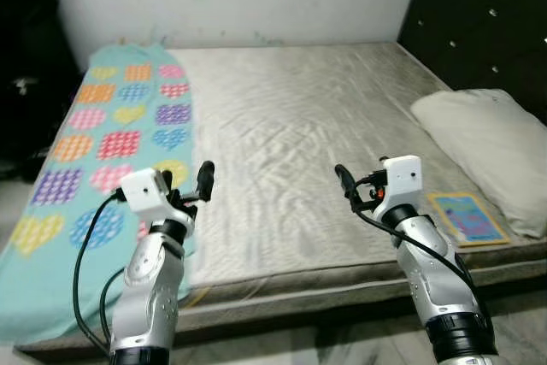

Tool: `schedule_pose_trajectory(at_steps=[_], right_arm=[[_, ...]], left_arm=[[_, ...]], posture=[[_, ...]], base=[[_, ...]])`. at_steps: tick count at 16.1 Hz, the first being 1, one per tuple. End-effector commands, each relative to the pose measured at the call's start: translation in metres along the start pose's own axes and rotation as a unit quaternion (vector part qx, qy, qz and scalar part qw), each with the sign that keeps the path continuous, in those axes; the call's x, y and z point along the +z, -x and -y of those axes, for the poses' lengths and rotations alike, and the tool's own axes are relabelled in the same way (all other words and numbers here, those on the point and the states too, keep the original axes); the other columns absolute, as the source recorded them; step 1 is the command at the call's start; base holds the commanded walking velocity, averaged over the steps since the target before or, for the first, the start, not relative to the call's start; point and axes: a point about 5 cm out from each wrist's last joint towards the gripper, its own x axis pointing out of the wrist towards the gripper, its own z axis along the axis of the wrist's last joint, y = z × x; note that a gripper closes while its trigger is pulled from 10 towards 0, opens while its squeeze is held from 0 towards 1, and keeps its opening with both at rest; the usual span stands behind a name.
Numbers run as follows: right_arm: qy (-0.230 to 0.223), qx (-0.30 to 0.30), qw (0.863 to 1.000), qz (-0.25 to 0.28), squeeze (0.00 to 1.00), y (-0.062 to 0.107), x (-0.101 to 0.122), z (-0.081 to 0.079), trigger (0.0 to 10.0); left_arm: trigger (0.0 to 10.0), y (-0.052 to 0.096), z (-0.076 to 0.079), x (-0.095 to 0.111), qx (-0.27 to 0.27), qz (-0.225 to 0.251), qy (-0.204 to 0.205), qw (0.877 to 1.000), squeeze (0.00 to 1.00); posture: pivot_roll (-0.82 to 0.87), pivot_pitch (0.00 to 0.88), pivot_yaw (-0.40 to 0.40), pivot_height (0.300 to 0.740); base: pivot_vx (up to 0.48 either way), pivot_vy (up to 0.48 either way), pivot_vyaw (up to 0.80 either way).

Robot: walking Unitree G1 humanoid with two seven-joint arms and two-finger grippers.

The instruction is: Clean up the room

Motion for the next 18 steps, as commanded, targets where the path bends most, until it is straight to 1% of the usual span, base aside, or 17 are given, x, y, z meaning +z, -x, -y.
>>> schedule_pose_trajectory(at_steps=[1,2,3,5,9,15,18], right_arm=[[0.009,0.015,1.000,0.014,0.00,-0.0049,0.0086,-0.0045,10.0],[0.011,0.014,1.000,0.014,0.00,-0.0054,0.0088,-0.0034,10.0],[0.013,0.013,1.000,0.014,0.00,-0.0061,0.0093,-0.0022,10.0],[0.014,0.015,1.000,0.015,0.00,-0.0065,0.0097,-0.0028,10.0],[0.016,0.020,1.000,0.015,0.00,-0.0063,0.0090,-0.0060,10.0],[0.019,0.020,0.999,0.017,0.00,-0.0086,0.0102,-0.0042,10.0],[0.020,0.019,0.999,0.017,0.00,-0.0088,0.0094,-0.0031,10.0]], left_arm=[[10.0,-0.0001,-0.0048,0.0028,0.011,0.005,-0.006,1.000,0.00],[10.0,-0.0002,-0.0048,0.0033,0.012,0.008,-0.005,1.000,0.00],[10.0,-0.0003,-0.0036,0.0048,0.006,0.016,-0.004,1.000,0.00],[10.0,-0.0007,-0.0020,0.0057,-0.004,0.019,-0.006,1.000,0.00],[10.0,-0.0003,-0.0033,0.0062,-0.001,0.019,-0.006,1.000,0.00],[10.0,-0.0006,-0.0034,0.0058,-0.001,0.019,-0.010,1.000,0.00],[10.0,-0.0005,-0.0037,0.0045,0.004,0.017,-0.008,1.000,0.00]], posture=[[-0.04,0.000,-0.041,0.740],[-0.04,0.000,-0.041,0.740],[-0.04,0.000,-0.041,0.740],[-0.04,0.000,-0.040,0.740],[-0.04,0.000,-0.040,0.740],[-0.04,0.000,-0.041,0.740],[-0.04,0.000,-0.042,0.740]], base=[[0.000,0.480,0.00],[0.000,0.480,0.00],[0.000,0.000,0.00],[0.000,0.000,0.00],[0.347,0.000,0.00],[0.397,0.000,0.00],[0.000,0.000,0.00]])
